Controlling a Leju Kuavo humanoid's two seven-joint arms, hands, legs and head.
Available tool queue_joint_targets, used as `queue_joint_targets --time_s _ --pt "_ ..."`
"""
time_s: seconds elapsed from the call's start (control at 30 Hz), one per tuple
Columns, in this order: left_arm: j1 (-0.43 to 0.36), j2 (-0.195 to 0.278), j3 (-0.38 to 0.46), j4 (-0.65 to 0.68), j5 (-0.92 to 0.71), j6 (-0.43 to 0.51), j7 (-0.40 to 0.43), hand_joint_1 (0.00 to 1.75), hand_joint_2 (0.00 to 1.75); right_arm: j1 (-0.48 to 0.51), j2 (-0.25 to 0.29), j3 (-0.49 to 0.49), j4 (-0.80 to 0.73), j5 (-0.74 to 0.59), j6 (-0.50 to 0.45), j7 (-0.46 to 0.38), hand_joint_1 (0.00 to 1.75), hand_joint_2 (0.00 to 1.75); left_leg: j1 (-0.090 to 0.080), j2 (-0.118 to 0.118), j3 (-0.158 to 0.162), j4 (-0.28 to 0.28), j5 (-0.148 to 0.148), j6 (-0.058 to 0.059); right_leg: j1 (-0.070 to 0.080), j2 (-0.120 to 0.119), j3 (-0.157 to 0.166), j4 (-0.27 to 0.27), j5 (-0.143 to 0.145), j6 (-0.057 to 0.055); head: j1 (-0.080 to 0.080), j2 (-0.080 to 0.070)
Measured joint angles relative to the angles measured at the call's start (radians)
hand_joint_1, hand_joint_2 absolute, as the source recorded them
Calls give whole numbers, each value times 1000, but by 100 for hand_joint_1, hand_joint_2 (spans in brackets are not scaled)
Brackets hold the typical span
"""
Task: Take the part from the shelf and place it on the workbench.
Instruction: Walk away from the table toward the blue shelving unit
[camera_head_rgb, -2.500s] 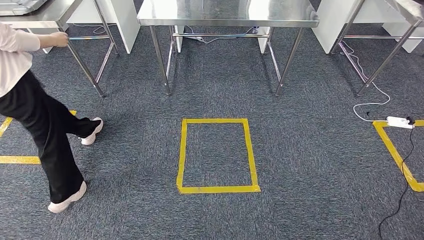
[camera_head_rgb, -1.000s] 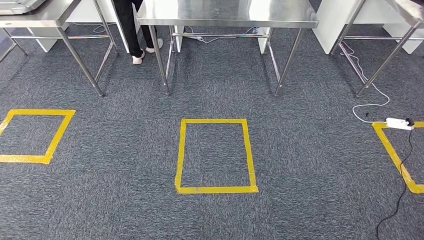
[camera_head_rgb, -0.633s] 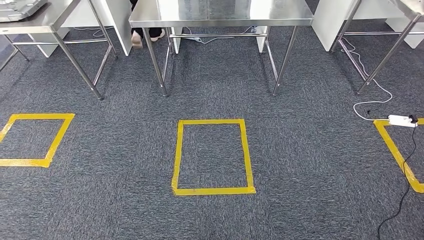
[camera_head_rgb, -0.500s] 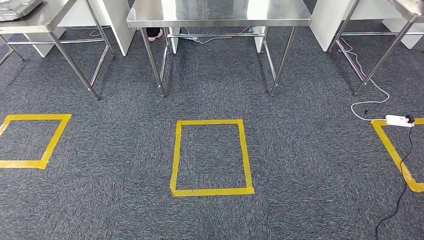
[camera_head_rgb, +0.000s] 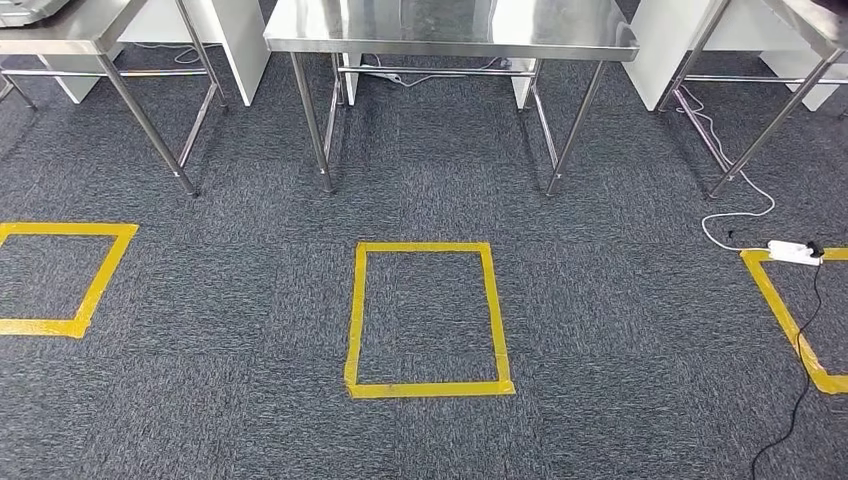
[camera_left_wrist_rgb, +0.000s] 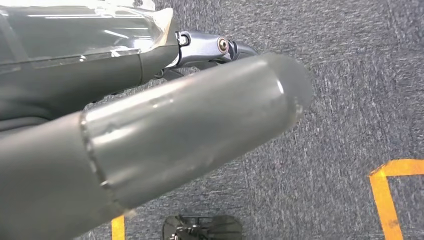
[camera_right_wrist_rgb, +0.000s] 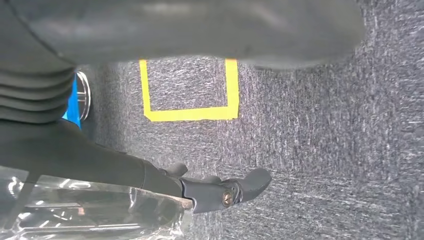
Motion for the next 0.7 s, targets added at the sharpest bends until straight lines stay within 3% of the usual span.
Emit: queue_joint_targets --time_s 0.27,0.7 --pt "0 -1 0 0 -2 -1 0 0 0 0 -2 6 0 -1 17 -3 0 0 -4 1 0 0 2 7 -3 0 -1 -2 5 10 0 0" --pt "0 0 3 0 1 -12 10 0 0 0 -6 9 0 4 36 4 0 0 2 2 1 2 1 9 -3 0 0 -5 7 13 -1 0"
